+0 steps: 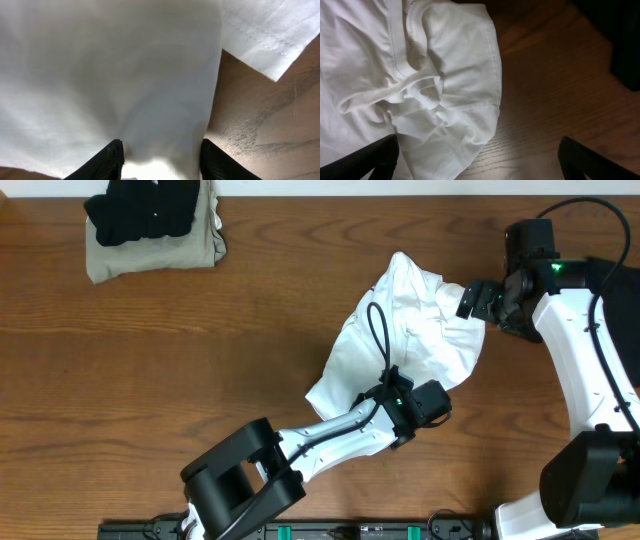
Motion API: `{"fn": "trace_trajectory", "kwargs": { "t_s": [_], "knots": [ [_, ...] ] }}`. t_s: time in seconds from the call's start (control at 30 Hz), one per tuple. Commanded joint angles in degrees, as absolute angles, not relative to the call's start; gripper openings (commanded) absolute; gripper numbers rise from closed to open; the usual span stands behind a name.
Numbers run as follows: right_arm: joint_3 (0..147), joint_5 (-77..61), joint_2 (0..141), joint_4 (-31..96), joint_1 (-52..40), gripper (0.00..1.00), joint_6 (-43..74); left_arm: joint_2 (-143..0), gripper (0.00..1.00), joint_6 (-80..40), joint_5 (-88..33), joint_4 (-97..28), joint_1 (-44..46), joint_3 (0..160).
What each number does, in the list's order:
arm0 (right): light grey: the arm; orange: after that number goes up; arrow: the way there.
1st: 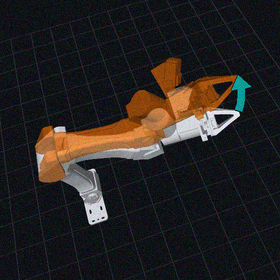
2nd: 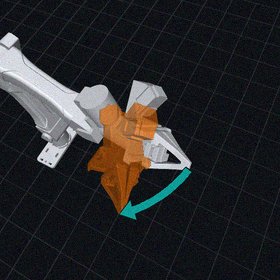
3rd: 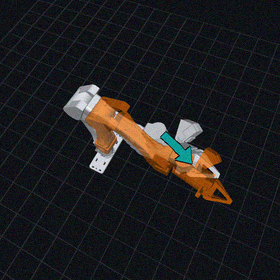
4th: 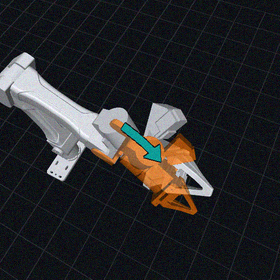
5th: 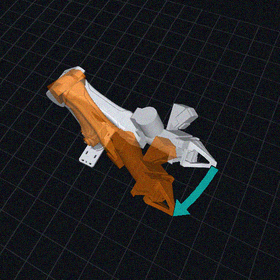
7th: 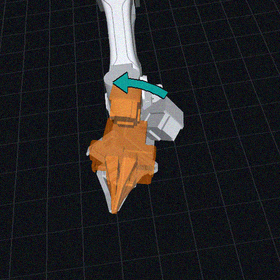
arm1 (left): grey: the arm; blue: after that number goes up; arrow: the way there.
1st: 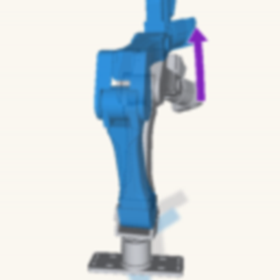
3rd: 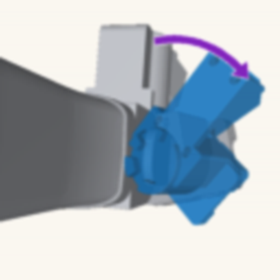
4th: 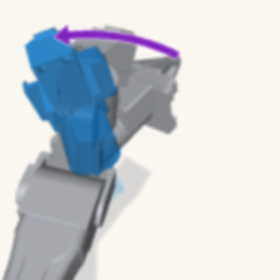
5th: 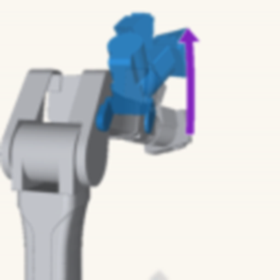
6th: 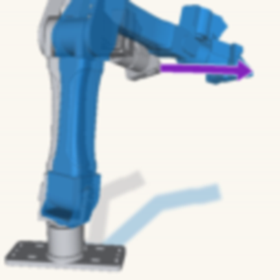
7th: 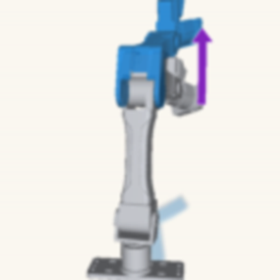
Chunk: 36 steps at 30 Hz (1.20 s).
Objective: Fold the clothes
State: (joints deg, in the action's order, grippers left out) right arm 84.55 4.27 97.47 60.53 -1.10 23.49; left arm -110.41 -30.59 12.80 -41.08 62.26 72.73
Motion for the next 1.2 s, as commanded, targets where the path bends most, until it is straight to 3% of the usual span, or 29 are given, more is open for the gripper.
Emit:
{"fn": "trace_trajectory", "kwargs": {
  "t_s": [0.0,0.27,0.53,0.6,0.83,1.17],
  "knots": [
    [84.2,4.2,97.7,60.6,-0.7,0.99,23.1,-112.8,0.5,-30.3,13.0,-41.0,62.0,72.1],
    [84.2,4.2,97.7,60.5,-0.7,0.99,23.1,-113.2,0.51,-30.3,12.8,-41.0,62.0,72.1],
    [84.2,4.2,97.7,60.5,-0.7,0.99,23.1,-112.8,0.19,-30.3,12.9,-41.8,62.0,72.6],
    [84.2,4.2,97.7,60.4,-0.7,0.99,23.1,-112.4,0.07,-30.3,12.9,-42.8,62.0,73.3],
    [84.2,4.2,97.7,60.2,-0.7,0.99,23.1,-107.7,0.06,-30.3,14.3,-47.2,62.0,75.2],
    [84.2,4.0,97.7,60.2,-0.7,0.99,23.1,-88.9,0.05,-30.7,22.3,-51.7,62.0,75.4]
  ]
}}
